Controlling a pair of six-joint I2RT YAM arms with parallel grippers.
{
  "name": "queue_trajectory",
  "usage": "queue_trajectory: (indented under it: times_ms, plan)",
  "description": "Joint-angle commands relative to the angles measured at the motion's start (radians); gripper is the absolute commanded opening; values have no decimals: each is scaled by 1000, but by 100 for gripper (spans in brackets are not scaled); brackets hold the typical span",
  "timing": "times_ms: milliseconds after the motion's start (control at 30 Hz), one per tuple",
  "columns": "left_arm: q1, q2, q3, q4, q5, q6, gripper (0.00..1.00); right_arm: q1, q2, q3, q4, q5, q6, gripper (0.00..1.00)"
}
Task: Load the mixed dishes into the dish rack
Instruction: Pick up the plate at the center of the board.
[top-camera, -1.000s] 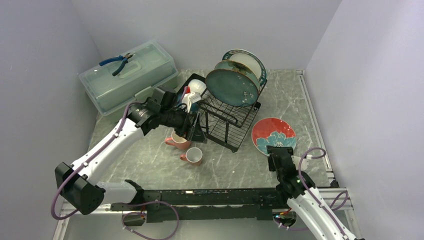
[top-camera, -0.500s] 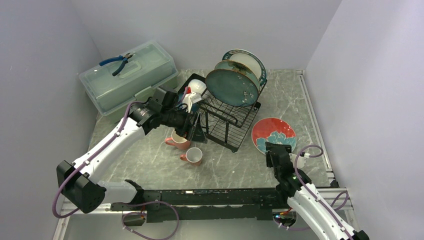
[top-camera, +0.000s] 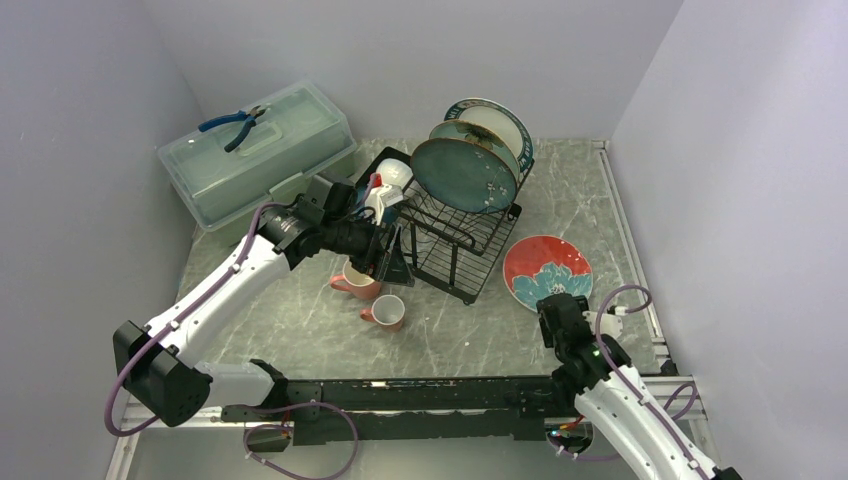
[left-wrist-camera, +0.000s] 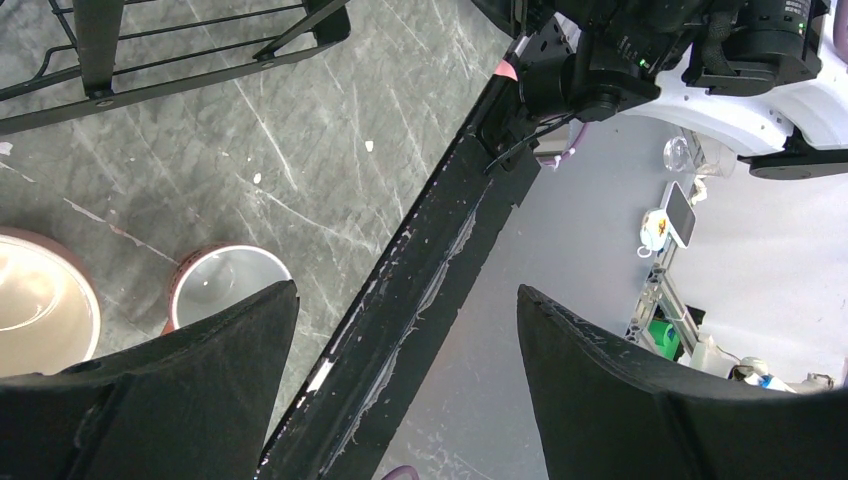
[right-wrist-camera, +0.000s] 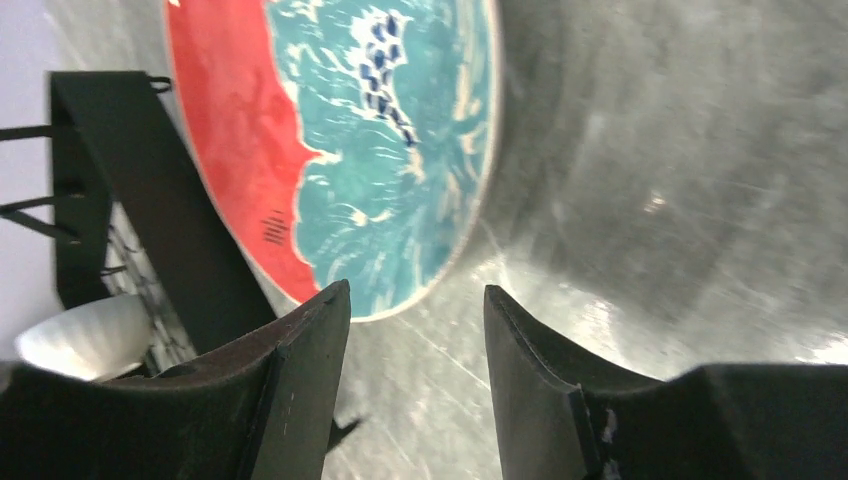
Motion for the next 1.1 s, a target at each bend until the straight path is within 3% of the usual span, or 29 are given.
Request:
queue_trajectory:
  times_ms: [0, 467, 700, 1067]
  plan:
    - [-4, -23, 8, 12, 10, 22, 86, 1, 17, 59, -156, -28, -34, 54]
    - [-4, -14, 11, 6, 2, 28, 86, -3, 41, -130, 144, 26, 61, 53]
    - [-4, 5, 20, 4, -1, 29, 86, -6, 21, -202, 211, 58, 108, 53]
    - [-4, 15, 20, -6, -9, 32, 86, -13, 227, -190, 330, 67, 90, 43]
